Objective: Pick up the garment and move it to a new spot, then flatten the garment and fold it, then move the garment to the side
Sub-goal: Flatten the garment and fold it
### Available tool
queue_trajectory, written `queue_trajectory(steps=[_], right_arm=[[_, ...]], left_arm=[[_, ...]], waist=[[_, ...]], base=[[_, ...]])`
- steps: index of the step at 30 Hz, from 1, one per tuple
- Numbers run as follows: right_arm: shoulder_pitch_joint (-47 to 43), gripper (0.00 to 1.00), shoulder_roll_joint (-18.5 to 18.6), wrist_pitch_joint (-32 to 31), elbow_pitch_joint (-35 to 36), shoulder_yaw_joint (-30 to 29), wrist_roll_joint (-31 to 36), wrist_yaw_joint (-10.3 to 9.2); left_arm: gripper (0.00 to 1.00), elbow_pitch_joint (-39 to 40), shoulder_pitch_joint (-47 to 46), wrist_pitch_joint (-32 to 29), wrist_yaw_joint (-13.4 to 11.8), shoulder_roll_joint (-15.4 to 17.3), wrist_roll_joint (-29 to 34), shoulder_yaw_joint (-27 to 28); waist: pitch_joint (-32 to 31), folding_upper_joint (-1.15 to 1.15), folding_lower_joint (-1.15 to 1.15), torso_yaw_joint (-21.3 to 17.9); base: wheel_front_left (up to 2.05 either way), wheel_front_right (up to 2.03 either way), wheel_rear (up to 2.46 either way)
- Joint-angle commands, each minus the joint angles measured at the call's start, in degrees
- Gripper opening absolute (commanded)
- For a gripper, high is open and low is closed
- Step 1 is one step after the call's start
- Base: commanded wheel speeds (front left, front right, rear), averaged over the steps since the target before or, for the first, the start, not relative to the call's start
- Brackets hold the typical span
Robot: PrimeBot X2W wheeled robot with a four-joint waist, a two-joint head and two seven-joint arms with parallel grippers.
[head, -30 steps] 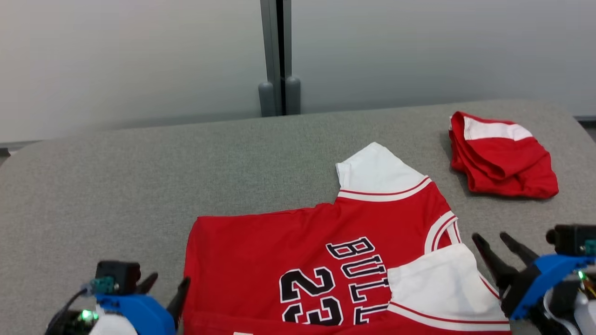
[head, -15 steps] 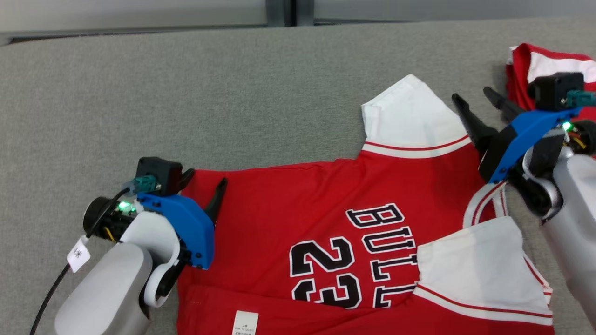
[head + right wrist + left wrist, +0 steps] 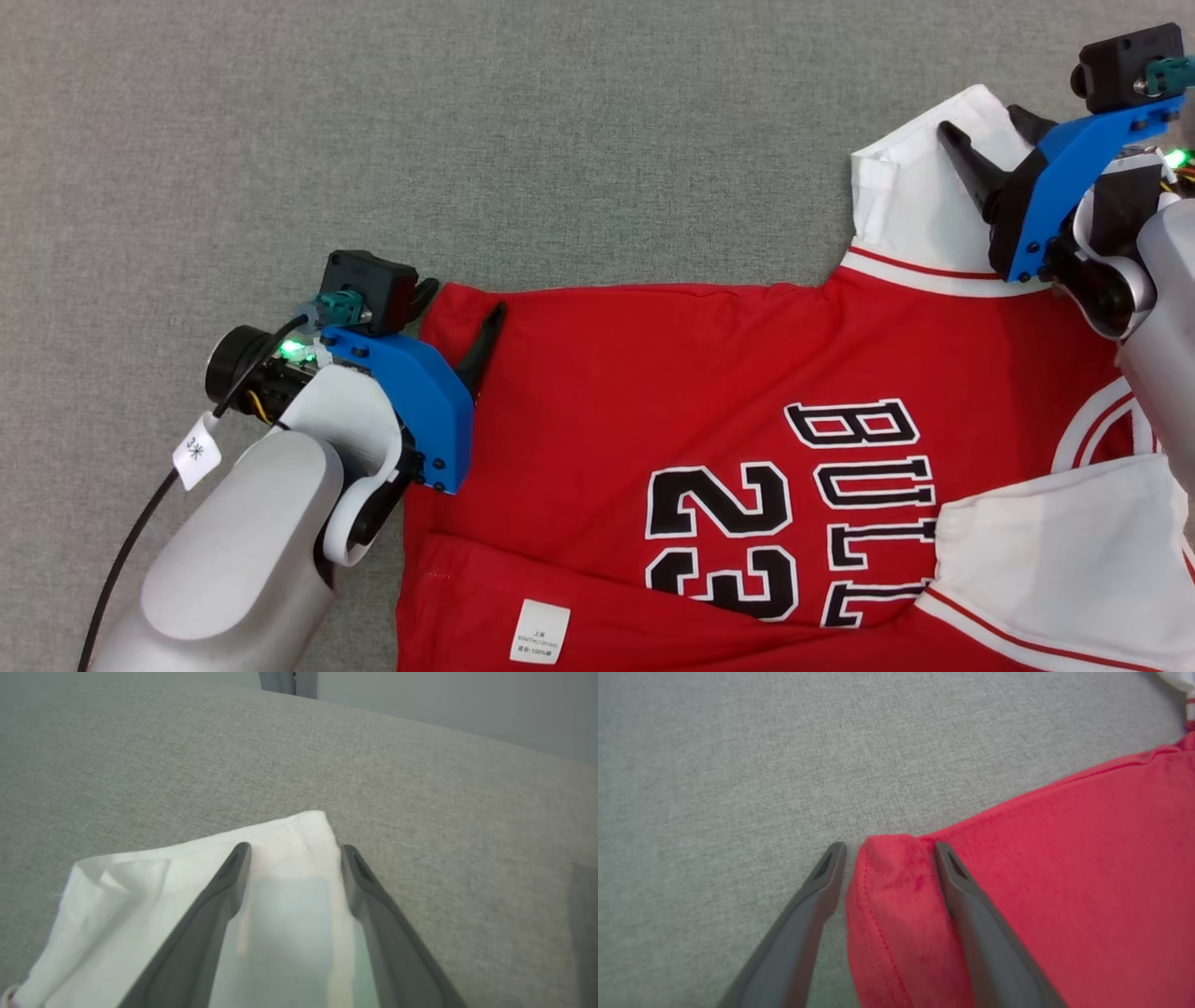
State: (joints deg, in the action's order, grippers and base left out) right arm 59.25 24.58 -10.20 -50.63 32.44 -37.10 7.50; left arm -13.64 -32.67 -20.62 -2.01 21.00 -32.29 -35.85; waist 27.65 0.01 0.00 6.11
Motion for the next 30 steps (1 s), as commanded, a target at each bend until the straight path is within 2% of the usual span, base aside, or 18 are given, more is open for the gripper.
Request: queue_trajectory(steps=[1, 7, 10, 11, 12, 13, 14, 15, 16, 17, 24, 30], right_arm=[[1.71, 1.00, 0.39, 0.19, -1.00, 0.85, -0.41, -0.01], [4.41, 1.00, 0.38, -0.46, -5.17, 4.37, -2.49, -0.01], [4.41, 0.99, -0.31, -3.13, -5.47, 7.32, -4.26, 0.01], [4.03, 0.85, -0.41, -3.83, -5.07, 8.49, -4.99, 0.07], [3.72, 0.49, -0.39, -4.35, -4.56, 9.58, -5.74, 0.07], [3.46, 0.38, -0.24, -4.79, -4.00, 10.64, -6.49, 0.07], [3.40, 0.18, 0.08, -4.89, -3.56, 11.48, -7.19, 0.07], [3.51, 0.00, 0.35, -4.62, -3.17, 12.18, -7.78, 0.07], [3.73, 0.00, 0.79, -3.80, -2.75, 12.83, -8.27, 0.04], [4.08, 0.00, 1.31, -2.74, -2.39, 13.40, -8.68, 0.00], [6.52, 0.00, 1.86, 7.73, -4.67, 13.83, -10.68, -0.01], [6.36, 0.00, 0.44, 13.50, -8.66, 13.66, -10.98, -0.01]], left_arm=[[1.00, -0.78, 0.33, -1.21, -0.68, 0.49, -0.29, -0.13], [1.00, 1.32, 0.76, -3.02, -1.51, 1.66, -0.70, 0.12], [1.00, 2.51, 1.45, -4.56, -1.96, 2.07, -1.14, -0.09], [1.00, 2.93, 1.67, -4.63, -1.92, 2.09, -1.39, -0.05], [1.00, 3.15, 1.85, -4.74, -2.02, 2.12, -1.47, -0.01], [1.00, 3.12, 2.09, -5.02, -1.95, 2.13, -1.76, -0.03], [0.95, 3.05, 2.28, -5.29, -1.67, 2.13, -2.20, -0.10], [0.52, 2.98, 2.44, -5.33, -1.48, 2.11, -2.51, -0.05], [0.18, 2.93, 2.47, -5.20, -1.33, 2.26, -2.52, -0.05], [0.00, 3.01, 2.43, -4.66, -1.36, 2.29, -2.51, 0.14], [0.00, 3.26, 2.21, -1.80, -2.62, 3.26, -2.56, 2.13], [0.00, 2.08, 3.58, -1.56, -2.99, 4.11, -3.71, 3.03]], waist=[[0.47, -0.01, 0.00, 0.40], [1.32, -0.01, 0.00, 0.71], [1.46, -0.01, 0.00, 0.71], [1.39, -0.01, 0.00, 0.63], [1.29, -0.01, 0.00, 0.53], [1.17, -0.01, 0.00, 0.43], [1.09, -0.01, 0.00, 0.31], [1.02, -0.01, 0.00, 0.17], [0.94, -0.01, 0.00, -0.02], [0.85, -0.01, 0.00, -0.17], [-1.01, -0.01, 0.00, -1.29], [-3.51, -0.01, 0.00, -2.48]], base=[[0.00, 0.00, 0.00], [0.00, 0.00, 0.00], [0.00, 0.00, 0.00], [0.00, 0.00, 0.00], [0.00, 0.00, 0.00], [0.00, 0.00, 0.00], [0.00, 0.00, 0.00], [0.00, 0.00, 0.00], [0.00, 0.00, 0.00], [0.00, 0.00, 0.00], [0.00, 0.00, 0.00], [0.00, 0.00, 0.00]])
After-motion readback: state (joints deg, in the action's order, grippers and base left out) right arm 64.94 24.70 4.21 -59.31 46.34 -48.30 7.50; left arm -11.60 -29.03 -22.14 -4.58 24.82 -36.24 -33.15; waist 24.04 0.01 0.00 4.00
